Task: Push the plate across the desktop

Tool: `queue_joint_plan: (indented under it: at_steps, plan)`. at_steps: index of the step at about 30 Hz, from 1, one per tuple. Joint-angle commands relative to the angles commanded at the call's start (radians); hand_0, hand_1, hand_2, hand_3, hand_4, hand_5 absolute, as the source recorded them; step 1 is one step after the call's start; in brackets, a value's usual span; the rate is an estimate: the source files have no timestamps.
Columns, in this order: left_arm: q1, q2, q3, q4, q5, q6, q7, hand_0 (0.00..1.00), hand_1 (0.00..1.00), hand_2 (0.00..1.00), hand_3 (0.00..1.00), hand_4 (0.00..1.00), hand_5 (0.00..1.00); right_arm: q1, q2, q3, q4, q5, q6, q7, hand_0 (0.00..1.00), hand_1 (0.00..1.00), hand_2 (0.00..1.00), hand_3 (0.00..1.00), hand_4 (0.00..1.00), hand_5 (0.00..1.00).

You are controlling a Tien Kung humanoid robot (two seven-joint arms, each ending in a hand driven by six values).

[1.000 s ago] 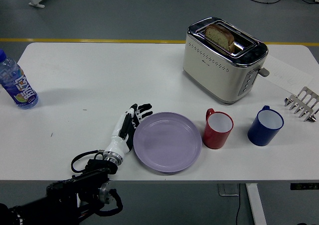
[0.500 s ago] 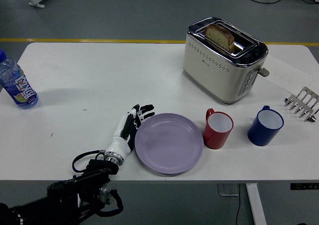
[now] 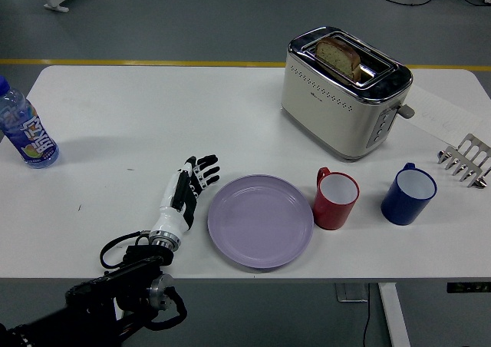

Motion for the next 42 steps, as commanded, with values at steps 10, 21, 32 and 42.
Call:
queue_joint_plan:
  at_steps: [10, 21, 32, 42]
  plan:
    - [0.070, 0.042, -0.254, -0.023, 0.137, 0.018, 0.018, 0.685, 0.707, 0.734, 0.622, 0.365, 0.998, -0.008, 0.000, -0.004, 0.000, 0.008, -0.002, 0.000, 0.571, 0.532, 0.611, 0.596, 0.095, 0.557]
    - [0.192, 0.067, -0.642, -0.138, 0.372, -0.134, 0.261, 0.613, 0.652, 0.649, 0.589, 0.380, 0.998, -0.007, 0.000, -0.005, -0.002, 0.016, -0.008, 0.005, 0.571, 0.532, 0.611, 0.594, 0.095, 0.556]
    - [0.320, 0.098, -0.986, -0.255, 0.474, -0.343, 0.516, 0.589, 0.651, 0.644, 0.602, 0.414, 0.998, 0.003, 0.000, -0.017, -0.004, 0.041, -0.018, 0.007, 0.570, 0.532, 0.611, 0.594, 0.096, 0.557]
    - [0.386, 0.074, -1.199, -0.277, 0.493, -0.416, 0.604, 0.588, 0.651, 0.644, 0.604, 0.427, 0.998, 0.002, 0.000, -0.013, -0.004, 0.039, -0.019, 0.007, 0.570, 0.532, 0.611, 0.593, 0.097, 0.558]
